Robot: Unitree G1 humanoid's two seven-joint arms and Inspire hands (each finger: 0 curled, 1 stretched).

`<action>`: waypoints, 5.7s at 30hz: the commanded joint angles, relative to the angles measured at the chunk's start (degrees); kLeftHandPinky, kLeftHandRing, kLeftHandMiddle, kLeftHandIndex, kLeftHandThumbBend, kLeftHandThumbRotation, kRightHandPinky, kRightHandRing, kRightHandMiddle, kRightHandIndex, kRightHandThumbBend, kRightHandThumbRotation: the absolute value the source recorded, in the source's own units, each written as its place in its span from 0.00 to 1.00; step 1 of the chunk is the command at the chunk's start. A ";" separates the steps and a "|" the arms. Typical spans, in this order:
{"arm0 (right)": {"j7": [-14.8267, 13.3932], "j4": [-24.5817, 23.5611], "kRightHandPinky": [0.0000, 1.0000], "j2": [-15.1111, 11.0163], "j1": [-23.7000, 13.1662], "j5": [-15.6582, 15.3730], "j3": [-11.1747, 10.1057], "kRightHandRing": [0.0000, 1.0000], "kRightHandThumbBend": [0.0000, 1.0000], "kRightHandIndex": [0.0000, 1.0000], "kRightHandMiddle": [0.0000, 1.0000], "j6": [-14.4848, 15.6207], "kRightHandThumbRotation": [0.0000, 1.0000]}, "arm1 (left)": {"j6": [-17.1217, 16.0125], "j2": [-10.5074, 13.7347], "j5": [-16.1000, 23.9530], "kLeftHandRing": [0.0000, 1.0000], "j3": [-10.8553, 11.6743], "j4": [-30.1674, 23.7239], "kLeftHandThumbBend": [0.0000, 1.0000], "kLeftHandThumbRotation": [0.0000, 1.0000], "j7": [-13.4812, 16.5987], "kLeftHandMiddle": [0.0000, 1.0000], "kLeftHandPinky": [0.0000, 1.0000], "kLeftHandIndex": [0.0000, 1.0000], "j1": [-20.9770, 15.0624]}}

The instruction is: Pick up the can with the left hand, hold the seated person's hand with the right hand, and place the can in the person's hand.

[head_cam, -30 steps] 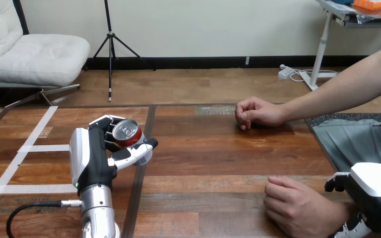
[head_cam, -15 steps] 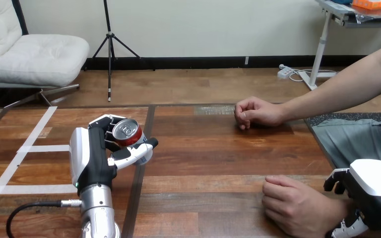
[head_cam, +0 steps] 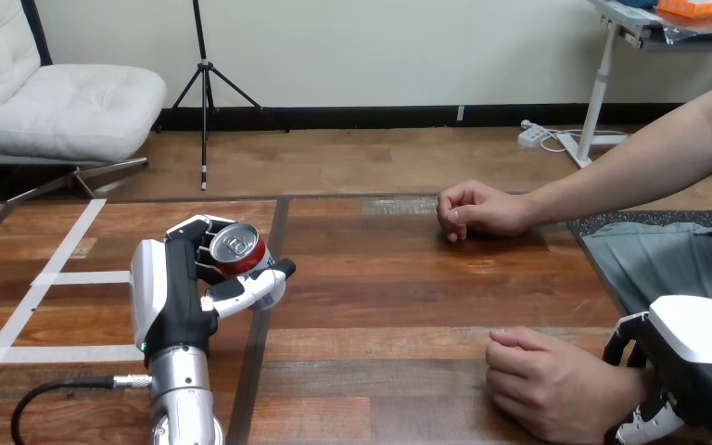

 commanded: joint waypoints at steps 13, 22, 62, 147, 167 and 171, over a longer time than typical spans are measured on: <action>0.92 2.11 0.28 -1.08 -2.01 0.17 1.78 0.39 0.88 0.56 0.48 -0.12 0.00 | -0.99 0.54 0.33 0.42 0.11 -4.75 0.63 0.00 -0.16 0.45 0.38 0.48 -1.83; 2.09 2.59 0.27 -1.92 -1.96 -0.35 2.42 0.38 0.88 0.58 0.47 -0.43 0.00 | -0.51 0.33 0.00 0.43 0.27 -5.64 0.62 0.00 -0.76 0.46 0.39 0.48 -1.47; 0.98 3.82 0.29 -2.91 -0.67 0.33 3.43 0.38 0.88 0.49 0.45 -2.78 0.00 | -0.15 0.51 0.18 0.43 0.57 -6.25 0.62 0.00 -0.85 0.46 0.39 0.48 -1.27; 5.89 1.70 0.55 -4.66 1.77 -1.04 3.24 0.71 0.74 0.75 0.76 4.91 0.00 | -0.11 0.38 0.43 0.42 0.28 -5.76 0.62 0.00 -0.87 0.46 0.38 0.48 -1.27; 4.95 1.56 0.41 -5.49 2.27 -1.08 3.18 0.57 0.77 0.74 0.72 3.91 0.00 | 0.01 0.17 0.08 0.42 0.51 -5.80 0.62 0.00 -1.03 0.46 0.39 0.48 -1.32; 3.30 2.32 0.37 -5.56 2.10 -0.91 3.22 0.51 0.78 0.69 0.65 2.67 0.00 | -0.42 0.22 -0.02 0.42 0.52 -5.40 0.62 0.00 -1.04 0.46 0.39 0.48 -1.40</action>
